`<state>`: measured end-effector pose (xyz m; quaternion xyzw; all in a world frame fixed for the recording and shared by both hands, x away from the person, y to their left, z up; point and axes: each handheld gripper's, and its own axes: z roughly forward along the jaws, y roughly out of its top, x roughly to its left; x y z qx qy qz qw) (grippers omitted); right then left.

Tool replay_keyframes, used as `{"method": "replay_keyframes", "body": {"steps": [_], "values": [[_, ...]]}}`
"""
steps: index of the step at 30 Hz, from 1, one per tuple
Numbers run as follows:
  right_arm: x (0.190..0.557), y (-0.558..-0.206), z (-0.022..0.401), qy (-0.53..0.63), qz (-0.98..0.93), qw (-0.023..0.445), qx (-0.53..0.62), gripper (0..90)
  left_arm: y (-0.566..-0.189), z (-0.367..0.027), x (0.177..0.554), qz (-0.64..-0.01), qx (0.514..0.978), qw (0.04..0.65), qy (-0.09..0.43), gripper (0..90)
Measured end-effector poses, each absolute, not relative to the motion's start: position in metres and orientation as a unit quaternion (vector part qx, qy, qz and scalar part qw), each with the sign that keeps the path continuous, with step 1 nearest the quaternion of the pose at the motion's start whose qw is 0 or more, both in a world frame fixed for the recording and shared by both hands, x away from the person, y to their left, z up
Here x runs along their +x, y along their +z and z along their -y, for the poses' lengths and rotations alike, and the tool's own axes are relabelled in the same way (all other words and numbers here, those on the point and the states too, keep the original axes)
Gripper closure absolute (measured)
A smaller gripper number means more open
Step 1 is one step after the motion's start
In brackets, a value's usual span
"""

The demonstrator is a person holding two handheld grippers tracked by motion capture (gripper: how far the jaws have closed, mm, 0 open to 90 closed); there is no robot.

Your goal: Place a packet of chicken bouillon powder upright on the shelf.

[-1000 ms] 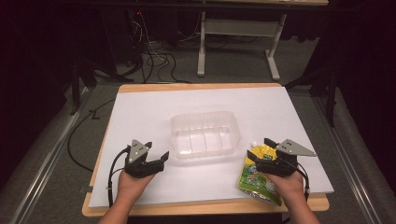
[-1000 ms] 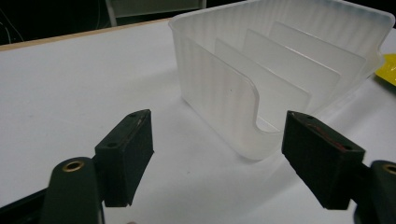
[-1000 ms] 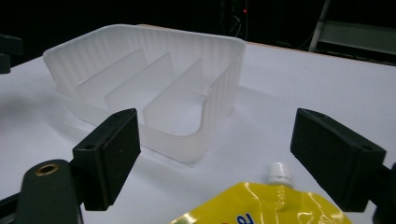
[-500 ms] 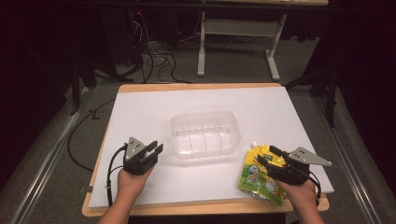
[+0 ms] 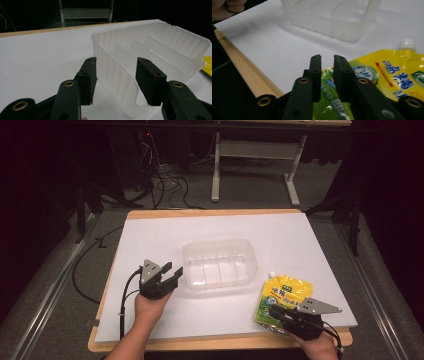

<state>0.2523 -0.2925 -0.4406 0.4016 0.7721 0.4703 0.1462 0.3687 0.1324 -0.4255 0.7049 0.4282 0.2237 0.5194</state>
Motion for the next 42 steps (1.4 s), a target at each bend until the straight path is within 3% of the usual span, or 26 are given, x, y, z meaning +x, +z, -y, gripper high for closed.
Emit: {"method": "replay_keyframes", "body": {"steps": [4,15,30,42], "values": [[0.243,-0.443,0.29,0.468,-0.776,0.137,0.401,90.0,-0.423,-0.13,0.372,-0.43,0.698,0.526,0.227,50.3],[0.226,-0.461,0.278,0.406,-0.82,0.111,0.386,90.0,-0.421,-0.12,0.376,-0.415,0.703,0.534,0.221,49.9],[0.255,-0.46,0.276,0.391,-0.819,0.149,0.392,90.0,-0.423,-0.133,0.366,-0.419,0.707,0.523,0.229,48.1],[0.279,-0.447,0.27,0.443,-0.801,0.145,0.377,89.4,-0.435,-0.134,0.359,-0.424,0.729,0.504,0.186,40.2]]}}
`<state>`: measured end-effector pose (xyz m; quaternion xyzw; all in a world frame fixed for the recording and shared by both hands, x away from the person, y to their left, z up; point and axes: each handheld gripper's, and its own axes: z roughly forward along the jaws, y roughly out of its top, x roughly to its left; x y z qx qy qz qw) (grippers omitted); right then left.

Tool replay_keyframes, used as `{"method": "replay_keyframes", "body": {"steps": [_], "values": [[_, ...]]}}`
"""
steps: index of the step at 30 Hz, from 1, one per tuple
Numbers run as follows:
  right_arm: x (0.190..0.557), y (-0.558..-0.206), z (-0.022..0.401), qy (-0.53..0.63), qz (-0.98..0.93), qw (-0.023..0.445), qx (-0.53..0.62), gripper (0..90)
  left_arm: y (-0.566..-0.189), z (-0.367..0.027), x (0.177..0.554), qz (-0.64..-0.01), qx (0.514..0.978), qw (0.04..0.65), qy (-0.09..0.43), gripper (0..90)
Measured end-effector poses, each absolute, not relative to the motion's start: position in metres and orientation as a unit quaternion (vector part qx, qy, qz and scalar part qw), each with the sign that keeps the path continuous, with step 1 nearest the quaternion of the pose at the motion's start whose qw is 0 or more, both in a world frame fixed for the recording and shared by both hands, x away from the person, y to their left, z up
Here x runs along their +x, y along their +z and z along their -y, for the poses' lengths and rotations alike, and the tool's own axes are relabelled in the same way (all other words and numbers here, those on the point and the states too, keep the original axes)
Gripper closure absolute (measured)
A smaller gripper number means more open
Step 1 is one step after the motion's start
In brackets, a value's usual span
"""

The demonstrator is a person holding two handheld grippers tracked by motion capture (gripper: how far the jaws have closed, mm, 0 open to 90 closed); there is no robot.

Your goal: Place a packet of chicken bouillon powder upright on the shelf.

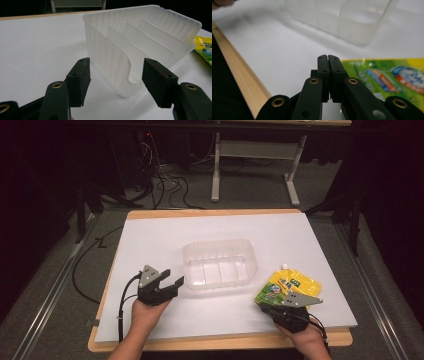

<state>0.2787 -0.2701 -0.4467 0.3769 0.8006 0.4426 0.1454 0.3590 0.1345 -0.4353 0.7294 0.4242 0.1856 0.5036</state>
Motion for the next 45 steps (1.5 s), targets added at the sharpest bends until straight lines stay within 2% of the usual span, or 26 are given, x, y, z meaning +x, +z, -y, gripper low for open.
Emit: {"method": "replay_keyframes", "body": {"steps": [3,7,13,14,15,16,18,25,28,35,39,42,45], "values": [[0.286,-0.439,0.274,0.464,-0.781,0.161,0.386,87.0,-0.438,-0.123,0.365,-0.433,0.727,0.495,0.196,40.1],[0.295,-0.433,0.286,0.481,-0.753,0.191,0.407,81.9,-0.444,-0.115,0.379,-0.437,0.73,0.492,0.184,41.6],[0.299,-0.432,0.312,0.484,-0.724,0.234,0.432,79.5,-0.454,-0.105,0.386,-0.429,0.745,0.472,0.197,54.6],[0.299,-0.432,0.312,0.484,-0.724,0.234,0.432,79.5,-0.455,-0.104,0.387,-0.426,0.746,0.472,0.198,54.6],[0.298,-0.432,0.319,0.484,-0.716,0.24,0.442,78.0,-0.455,-0.104,0.387,-0.424,0.746,0.472,0.202,60.0],[0.298,-0.432,0.319,0.484,-0.716,0.24,0.442,78.0,-0.455,-0.103,0.387,-0.422,0.747,0.471,0.204,60.0],[0.296,-0.434,0.328,0.478,-0.709,0.246,0.457,73.6,-0.455,-0.101,0.387,-0.421,0.748,0.468,0.211,64.6],[0.294,-0.439,0.34,0.468,-0.694,0.246,0.488,67.8,-0.455,-0.092,0.389,-0.419,0.749,0.469,0.209,66.6],[0.295,-0.442,0.346,0.465,-0.69,0.248,0.496,65.6,-0.455,-0.086,0.389,-0.411,0.754,0.472,0.2,64.8],[0.303,-0.45,0.355,0.459,-0.676,0.24,0.524,57.2,-0.448,-0.085,0.382,-0.399,0.751,0.486,0.202,45.8],[0.315,-0.448,0.369,0.462,-0.657,0.246,0.542,47.3,-0.431,-0.105,0.367,-0.392,0.747,0.498,0.199,39.5],[0.323,-0.45,0.382,0.462,-0.646,0.244,0.556,46.8,-0.427,-0.121,0.358,-0.388,0.749,0.495,0.21,34.4],[0.324,-0.455,0.394,0.461,-0.636,0.236,0.573,46.4,-0.439,-0.141,0.355,-0.406,0.733,0.511,0.192,33.5]]}}
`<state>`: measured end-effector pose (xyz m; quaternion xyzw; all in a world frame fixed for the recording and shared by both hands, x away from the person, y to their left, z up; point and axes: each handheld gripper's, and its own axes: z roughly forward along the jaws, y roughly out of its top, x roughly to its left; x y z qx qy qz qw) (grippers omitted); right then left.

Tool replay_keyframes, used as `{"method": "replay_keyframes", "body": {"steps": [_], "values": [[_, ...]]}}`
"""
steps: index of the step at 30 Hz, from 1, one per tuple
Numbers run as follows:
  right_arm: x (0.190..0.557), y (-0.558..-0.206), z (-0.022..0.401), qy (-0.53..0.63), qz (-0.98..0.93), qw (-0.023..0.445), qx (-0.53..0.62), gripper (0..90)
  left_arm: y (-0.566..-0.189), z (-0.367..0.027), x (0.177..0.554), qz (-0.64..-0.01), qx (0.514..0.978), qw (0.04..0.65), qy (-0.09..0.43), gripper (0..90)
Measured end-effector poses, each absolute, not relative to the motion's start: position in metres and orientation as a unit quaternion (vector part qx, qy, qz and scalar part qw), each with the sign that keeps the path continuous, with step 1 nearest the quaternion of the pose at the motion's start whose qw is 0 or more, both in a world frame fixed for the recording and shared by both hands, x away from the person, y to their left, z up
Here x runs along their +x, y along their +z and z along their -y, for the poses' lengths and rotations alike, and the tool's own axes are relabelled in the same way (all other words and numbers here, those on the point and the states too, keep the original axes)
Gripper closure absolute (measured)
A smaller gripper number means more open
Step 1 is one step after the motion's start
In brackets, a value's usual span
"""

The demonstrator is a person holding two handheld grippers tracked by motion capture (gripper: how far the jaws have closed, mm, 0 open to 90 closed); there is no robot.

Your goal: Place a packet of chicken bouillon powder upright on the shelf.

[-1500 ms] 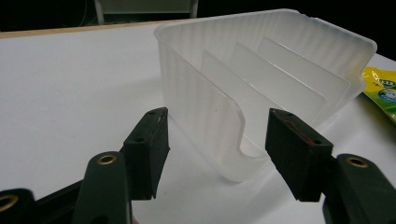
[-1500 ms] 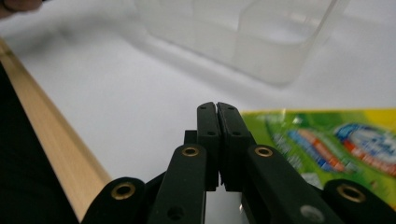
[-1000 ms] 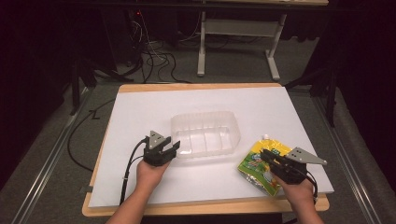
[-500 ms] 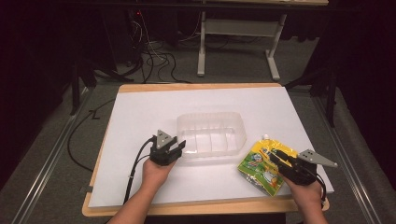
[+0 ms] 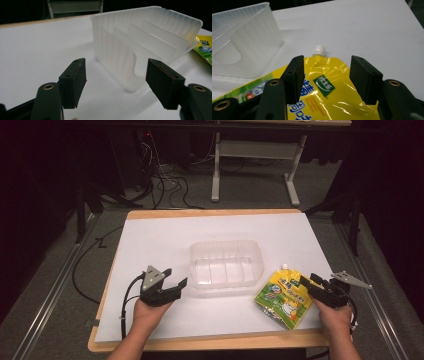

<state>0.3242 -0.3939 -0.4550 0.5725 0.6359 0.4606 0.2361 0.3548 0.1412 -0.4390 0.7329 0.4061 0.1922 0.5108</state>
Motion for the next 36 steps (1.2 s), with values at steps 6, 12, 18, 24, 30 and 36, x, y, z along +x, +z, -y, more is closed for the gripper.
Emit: {"method": "replay_keyframes", "body": {"steps": [6,12,18,24,30,36], "values": [[0.324,-0.46,0.419,0.444,-0.606,0.228,0.619,40.0,-0.447,-0.15,0.371,-0.427,0.732,0.495,0.192,31.9],[0.328,-0.471,0.437,0.443,-0.581,0.181,0.658,38.1,-0.447,-0.146,0.367,-0.411,0.741,0.492,0.198,32.1],[0.332,-0.479,0.442,0.447,-0.567,0.135,0.679,37.7,-0.449,-0.143,0.367,-0.403,0.748,0.488,0.197,32.1],[0.332,-0.482,0.445,0.471,-0.549,0.093,0.684,42.1,-0.45,-0.142,0.367,-0.397,0.755,0.484,0.197,32.1],[0.329,-0.478,0.442,0.523,-0.534,0.07,0.66,48.6,-0.45,-0.141,0.367,-0.393,0.758,0.482,0.198,32.1],[0.329,-0.479,0.437,0.539,-0.534,0.048,0.65,52.0,-0.451,-0.139,0.367,-0.39,0.761,0.481,0.196,32.1]]}}
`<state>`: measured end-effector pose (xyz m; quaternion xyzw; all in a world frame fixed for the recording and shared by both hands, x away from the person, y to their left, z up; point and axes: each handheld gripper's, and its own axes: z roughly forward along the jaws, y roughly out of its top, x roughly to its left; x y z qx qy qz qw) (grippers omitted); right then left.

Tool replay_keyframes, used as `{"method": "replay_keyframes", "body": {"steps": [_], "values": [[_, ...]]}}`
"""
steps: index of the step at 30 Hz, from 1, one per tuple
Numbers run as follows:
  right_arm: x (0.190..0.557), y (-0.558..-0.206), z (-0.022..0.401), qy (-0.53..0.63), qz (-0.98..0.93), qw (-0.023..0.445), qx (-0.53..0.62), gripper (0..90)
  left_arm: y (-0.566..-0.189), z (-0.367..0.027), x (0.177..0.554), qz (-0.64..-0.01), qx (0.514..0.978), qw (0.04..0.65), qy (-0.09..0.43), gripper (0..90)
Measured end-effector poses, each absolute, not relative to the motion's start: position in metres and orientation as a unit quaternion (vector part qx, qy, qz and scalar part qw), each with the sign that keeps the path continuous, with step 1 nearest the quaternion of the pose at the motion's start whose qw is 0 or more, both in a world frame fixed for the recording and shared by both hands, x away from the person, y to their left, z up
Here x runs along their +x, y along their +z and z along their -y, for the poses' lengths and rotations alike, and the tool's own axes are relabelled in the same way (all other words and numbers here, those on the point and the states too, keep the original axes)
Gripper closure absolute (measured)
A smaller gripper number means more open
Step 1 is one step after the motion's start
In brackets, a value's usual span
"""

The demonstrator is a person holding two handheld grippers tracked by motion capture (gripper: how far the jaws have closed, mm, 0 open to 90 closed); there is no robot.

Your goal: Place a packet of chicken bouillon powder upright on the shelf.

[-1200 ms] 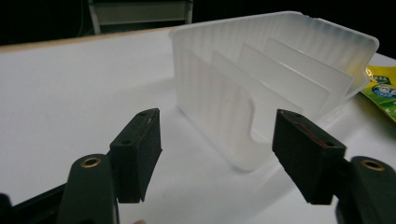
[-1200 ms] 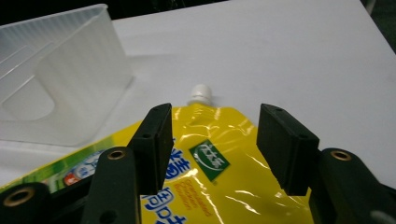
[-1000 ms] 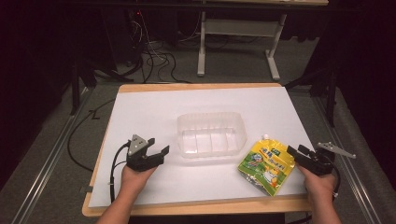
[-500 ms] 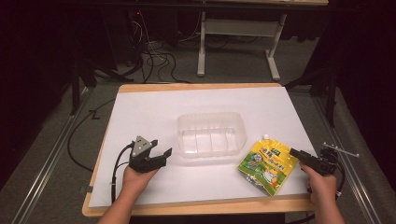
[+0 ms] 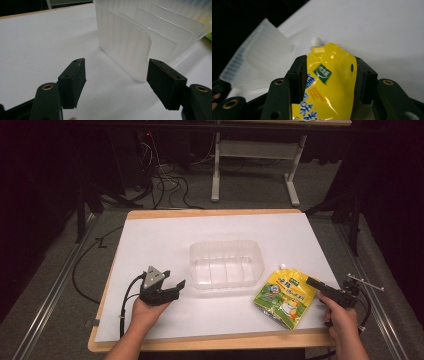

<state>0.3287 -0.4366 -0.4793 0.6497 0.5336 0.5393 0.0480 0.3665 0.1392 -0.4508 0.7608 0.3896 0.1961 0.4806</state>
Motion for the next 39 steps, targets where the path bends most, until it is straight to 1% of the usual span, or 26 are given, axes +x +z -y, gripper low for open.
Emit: {"method": "replay_keyframes", "body": {"steps": [1,4,6,7,12,18,23,29,39], "values": [[0.33,-0.482,0.437,0.526,-0.537,0.049,0.658,51.9,-0.451,-0.139,0.366,-0.389,0.76,0.482,0.195,32.1],[0.333,-0.486,0.438,0.508,-0.535,0.03,0.674,51.9,-0.451,-0.137,0.366,-0.386,0.762,0.482,0.195,32.1],[0.336,-0.488,0.436,0.494,-0.546,0.021,0.676,53.8,-0.452,-0.136,0.366,-0.384,0.764,0.481,0.193,32.1],[0.336,-0.487,0.435,0.489,-0.553,0.028,0.674,54.8,-0.452,-0.135,0.366,-0.383,0.766,0.48,0.191,32.1],[0.337,-0.487,0.431,0.473,-0.567,0.039,0.673,66.9,-0.452,-0.132,0.364,-0.376,0.77,0.479,0.191,32.1],[0.336,-0.485,0.427,0.465,-0.577,0.065,0.668,78.2,-0.452,-0.131,0.364,-0.375,0.769,0.482,0.19,32.1],[0.335,-0.483,0.426,0.461,-0.584,0.077,0.664,88.8,-0.452,-0.131,0.364,-0.372,0.769,0.485,0.187,32.2],[0.33,-0.474,0.423,0.467,-0.599,0.102,0.643,90.0,-0.452,-0.131,0.363,-0.369,0.77,0.486,0.187,32.3],[0.312,-0.433,0.405,0.517,-0.607,0.181,0.576,90.0,-0.45,-0.132,0.363,-0.366,0.769,0.488,0.19,32.8]]}}
